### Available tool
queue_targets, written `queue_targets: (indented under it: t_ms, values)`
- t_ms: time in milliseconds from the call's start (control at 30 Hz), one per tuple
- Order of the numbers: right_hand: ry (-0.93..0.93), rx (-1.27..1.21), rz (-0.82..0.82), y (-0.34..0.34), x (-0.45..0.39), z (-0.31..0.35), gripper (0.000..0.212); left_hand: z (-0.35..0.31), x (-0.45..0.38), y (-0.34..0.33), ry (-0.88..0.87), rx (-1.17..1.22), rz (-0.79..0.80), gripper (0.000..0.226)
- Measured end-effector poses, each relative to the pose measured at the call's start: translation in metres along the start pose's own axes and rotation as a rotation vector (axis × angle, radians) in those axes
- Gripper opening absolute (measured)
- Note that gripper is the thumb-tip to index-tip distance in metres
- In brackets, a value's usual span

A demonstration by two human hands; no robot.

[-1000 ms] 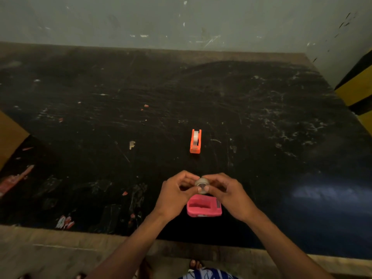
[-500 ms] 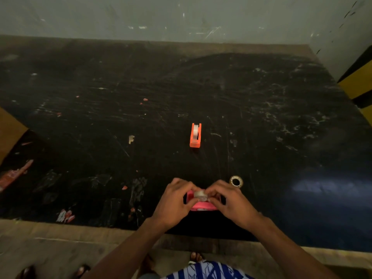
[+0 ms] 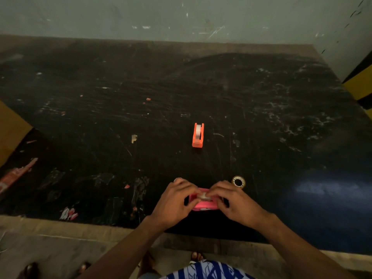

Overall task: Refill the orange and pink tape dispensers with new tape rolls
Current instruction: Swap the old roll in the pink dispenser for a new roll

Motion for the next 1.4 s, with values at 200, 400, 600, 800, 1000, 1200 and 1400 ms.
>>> queue_targets:
  t_ms: [200,400,600,800,1000,1200,1400]
  values:
    - [0.022,0.054,-0.074,0.0,-0.001,-0.001,0.019,-0.004,-0.003,0.001,-0.048,-0.05,0.0,0.02]
    - [0.056,0.101,-0.062,0.004,-0.001,-0.003,0.011,-0.008,-0.005,0.002,-0.075,-0.064,-0.002,0.02]
    - [0.041,0.202,-0.06,0.022,0.01,-0.016,0.016,-0.01,-0.004,0.0,-0.11,-0.066,0.0,0.026]
    - [-0.027,0.207,-0.14,0.037,0.031,-0.037,0.016,-0.008,-0.002,-0.001,-0.119,-0.029,0.001,0.026]
    - [-0.088,0.175,-0.203,0.024,0.036,-0.048,0.019,-0.008,0.0,-0.002,-0.121,-0.014,-0.009,0.028]
    - [-0.215,0.111,-0.408,0.007,0.047,-0.055,0.018,-0.008,0.001,-0.004,-0.097,0.035,-0.025,0.028]
    - [-0.427,0.086,-0.501,-0.019,0.067,-0.055,0.042,-0.005,0.003,-0.008,-0.089,0.083,-0.065,0.025]
Point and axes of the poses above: each hand's wrist, its own x-axis away from the middle knuckle, its own y-axis out of the back of the hand, z = x × y, the point moved 9 cm from there along -x, towards the middle knuckle, and after that the axes turned 14 degrees about -x, right-handed, at the moved point
